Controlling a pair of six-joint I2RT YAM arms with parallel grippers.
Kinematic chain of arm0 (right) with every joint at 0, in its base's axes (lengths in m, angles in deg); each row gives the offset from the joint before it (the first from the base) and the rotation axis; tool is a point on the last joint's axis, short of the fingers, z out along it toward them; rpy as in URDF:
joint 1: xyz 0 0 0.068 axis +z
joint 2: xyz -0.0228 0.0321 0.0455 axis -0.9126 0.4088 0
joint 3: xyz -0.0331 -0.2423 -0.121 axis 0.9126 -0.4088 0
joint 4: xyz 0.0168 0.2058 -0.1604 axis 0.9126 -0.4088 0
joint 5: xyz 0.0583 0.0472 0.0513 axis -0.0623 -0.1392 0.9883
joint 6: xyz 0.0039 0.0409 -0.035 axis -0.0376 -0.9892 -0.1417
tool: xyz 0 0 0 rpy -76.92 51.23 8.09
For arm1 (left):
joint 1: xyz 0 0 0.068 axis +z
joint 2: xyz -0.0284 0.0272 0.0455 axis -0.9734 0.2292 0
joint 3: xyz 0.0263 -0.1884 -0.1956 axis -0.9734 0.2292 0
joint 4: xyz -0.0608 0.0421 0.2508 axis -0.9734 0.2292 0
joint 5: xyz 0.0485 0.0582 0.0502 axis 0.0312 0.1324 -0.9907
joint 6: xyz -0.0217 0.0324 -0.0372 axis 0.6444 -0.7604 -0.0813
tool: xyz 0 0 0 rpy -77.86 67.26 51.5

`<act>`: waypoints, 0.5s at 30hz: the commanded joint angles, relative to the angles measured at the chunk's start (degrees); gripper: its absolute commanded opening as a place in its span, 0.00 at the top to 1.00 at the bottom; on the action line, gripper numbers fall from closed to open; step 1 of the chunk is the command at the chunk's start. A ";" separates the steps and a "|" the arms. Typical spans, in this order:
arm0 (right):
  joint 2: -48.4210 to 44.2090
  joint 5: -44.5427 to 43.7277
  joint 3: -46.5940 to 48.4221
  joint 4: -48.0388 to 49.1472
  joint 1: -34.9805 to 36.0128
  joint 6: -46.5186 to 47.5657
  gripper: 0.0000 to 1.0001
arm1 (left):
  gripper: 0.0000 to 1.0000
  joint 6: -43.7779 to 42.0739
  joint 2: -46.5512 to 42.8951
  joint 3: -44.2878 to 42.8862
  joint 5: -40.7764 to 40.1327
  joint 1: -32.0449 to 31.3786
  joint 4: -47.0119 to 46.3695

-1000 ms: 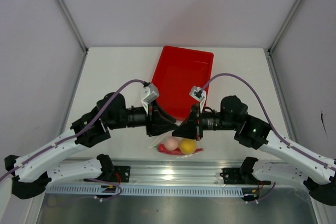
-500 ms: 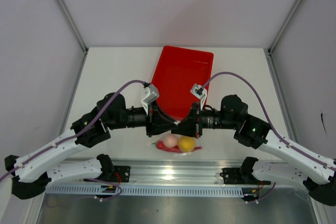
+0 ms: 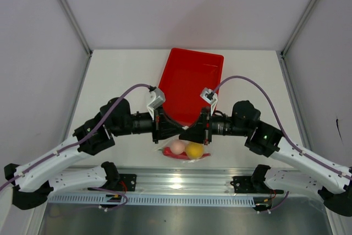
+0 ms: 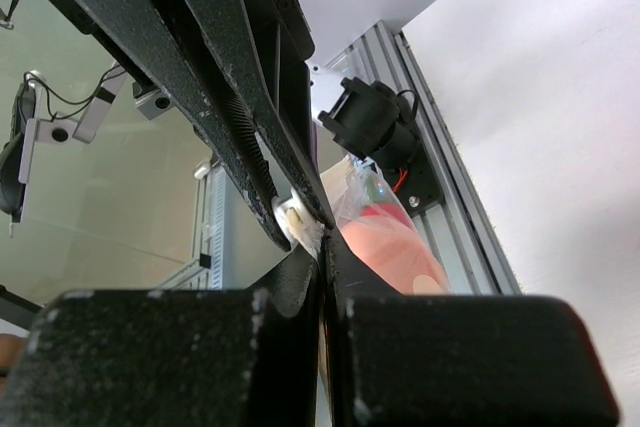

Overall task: Place the food in the zip-top bag and seal the zipper
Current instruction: Zip the zipper food storage bag.

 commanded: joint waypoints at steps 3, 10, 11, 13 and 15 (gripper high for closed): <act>-3.88 -5.03 -3.98 10.11 0.81 -0.46 1.00 | 0.99 0.91 0.20 -2.13 0.14 0.25 1.87; -7.75 -9.43 -7.24 14.96 2.13 -1.69 1.00 | 1.00 0.64 0.38 -2.40 0.41 0.25 3.45; -7.76 -9.78 -7.42 15.40 2.39 -1.86 1.00 | 0.99 0.64 0.64 -2.40 1.10 0.25 3.63; -7.41 -10.40 -7.25 16.02 2.75 -2.04 1.00 | 0.99 0.90 1.25 -2.49 1.81 0.25 3.71; -6.79 -11.10 -7.16 16.54 3.80 -2.04 1.00 | 0.99 0.99 1.70 -2.66 2.78 0.25 3.45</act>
